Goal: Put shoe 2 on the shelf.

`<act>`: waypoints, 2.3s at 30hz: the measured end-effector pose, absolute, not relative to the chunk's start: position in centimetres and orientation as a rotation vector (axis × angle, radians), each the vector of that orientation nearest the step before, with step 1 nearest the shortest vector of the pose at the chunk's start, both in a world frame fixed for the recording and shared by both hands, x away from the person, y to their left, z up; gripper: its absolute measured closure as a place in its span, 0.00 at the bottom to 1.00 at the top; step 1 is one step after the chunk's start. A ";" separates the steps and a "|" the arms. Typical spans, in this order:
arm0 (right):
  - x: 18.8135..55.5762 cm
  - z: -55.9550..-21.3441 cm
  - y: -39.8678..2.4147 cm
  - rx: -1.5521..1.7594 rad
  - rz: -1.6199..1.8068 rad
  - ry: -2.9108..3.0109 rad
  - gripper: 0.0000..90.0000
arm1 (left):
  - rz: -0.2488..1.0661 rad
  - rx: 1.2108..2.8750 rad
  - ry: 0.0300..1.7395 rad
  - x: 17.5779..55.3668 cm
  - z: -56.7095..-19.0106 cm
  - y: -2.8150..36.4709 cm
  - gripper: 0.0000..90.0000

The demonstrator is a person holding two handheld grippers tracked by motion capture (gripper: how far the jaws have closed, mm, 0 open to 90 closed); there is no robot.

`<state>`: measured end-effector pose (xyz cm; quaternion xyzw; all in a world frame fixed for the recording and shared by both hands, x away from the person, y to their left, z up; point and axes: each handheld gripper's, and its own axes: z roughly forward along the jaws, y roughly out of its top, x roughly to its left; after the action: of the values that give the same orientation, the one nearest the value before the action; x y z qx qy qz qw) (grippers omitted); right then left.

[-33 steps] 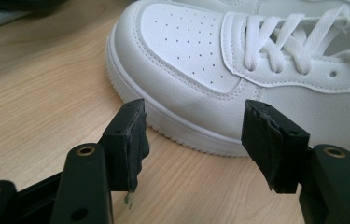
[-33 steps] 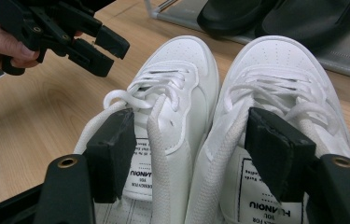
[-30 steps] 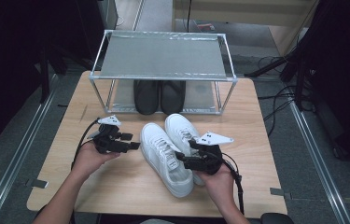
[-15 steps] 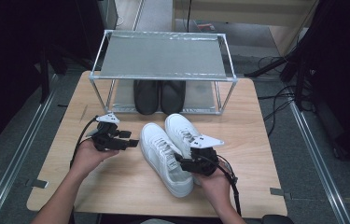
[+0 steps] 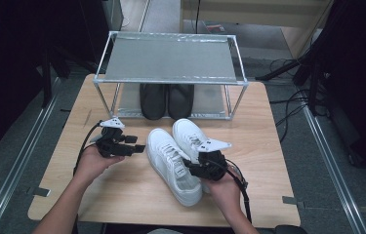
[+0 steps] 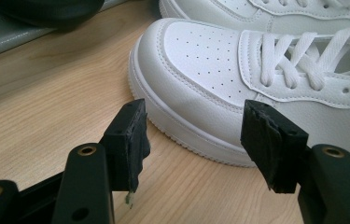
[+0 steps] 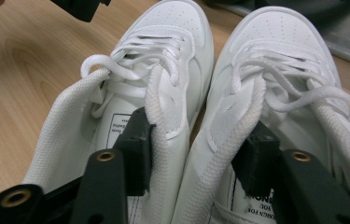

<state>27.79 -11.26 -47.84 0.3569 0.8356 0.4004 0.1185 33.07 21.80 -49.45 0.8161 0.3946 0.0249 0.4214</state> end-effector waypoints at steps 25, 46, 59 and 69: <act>28.6 -47.1 -11.7 1.106 1.169 2.512 0.83 | 0.076 2.032 0.990 33.1 -49.4 22.2 0.46; 29.4 -44.3 -12.9 0.804 1.246 2.711 0.84 | 0.175 2.029 1.054 31.0 -49.1 25.5 0.45; 33.4 -41.9 -11.6 0.490 1.282 2.891 0.85 | 0.215 2.002 1.130 29.9 -49.5 27.8 0.45; 35.1 -39.4 -9.5 0.376 1.271 2.964 0.84 | 0.228 1.983 1.158 29.7 -49.5 29.1 0.45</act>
<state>35.15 -9.48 -39.40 0.1157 0.9116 0.3909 -0.0527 29.66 29.06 -49.50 0.7857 0.4589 0.0903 0.4048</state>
